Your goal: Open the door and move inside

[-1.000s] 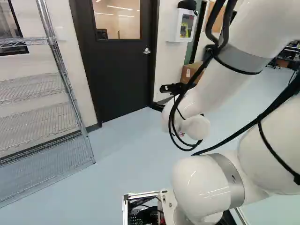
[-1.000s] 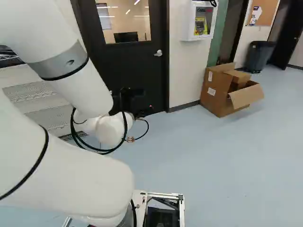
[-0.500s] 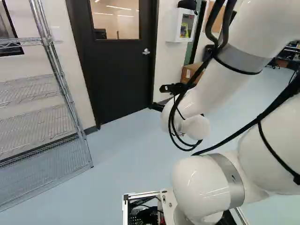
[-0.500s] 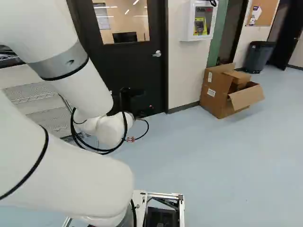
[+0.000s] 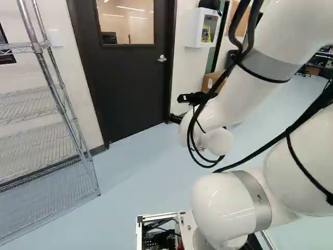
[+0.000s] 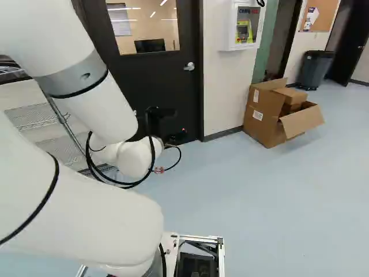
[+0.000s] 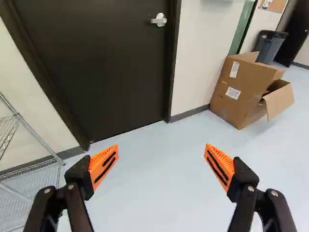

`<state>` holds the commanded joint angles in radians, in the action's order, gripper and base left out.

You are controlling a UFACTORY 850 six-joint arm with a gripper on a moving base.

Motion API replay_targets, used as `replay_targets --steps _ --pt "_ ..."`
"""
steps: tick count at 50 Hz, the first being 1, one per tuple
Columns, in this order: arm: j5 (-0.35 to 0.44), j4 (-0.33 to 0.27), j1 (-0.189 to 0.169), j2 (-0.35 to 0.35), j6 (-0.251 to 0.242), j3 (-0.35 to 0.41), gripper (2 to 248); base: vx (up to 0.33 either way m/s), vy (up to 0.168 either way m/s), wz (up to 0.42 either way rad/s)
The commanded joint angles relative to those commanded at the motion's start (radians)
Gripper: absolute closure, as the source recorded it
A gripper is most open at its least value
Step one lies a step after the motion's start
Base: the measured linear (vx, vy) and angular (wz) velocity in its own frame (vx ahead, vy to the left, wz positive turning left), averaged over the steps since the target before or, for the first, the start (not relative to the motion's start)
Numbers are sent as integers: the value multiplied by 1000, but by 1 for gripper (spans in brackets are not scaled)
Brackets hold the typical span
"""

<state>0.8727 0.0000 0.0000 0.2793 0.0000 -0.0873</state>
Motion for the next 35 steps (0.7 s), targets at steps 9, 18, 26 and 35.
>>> replay_targets --steps 9,18,26,35 --pt "0 0 0 0 0 0 3 225 -1 -26" --pt "0 0 0 0 0 0 3 220 -1 -27" --pt "0 0 0 0 0 0 3 226 1 -24" --pt "0 0 0 0 0 0 3 225 -2 -24"
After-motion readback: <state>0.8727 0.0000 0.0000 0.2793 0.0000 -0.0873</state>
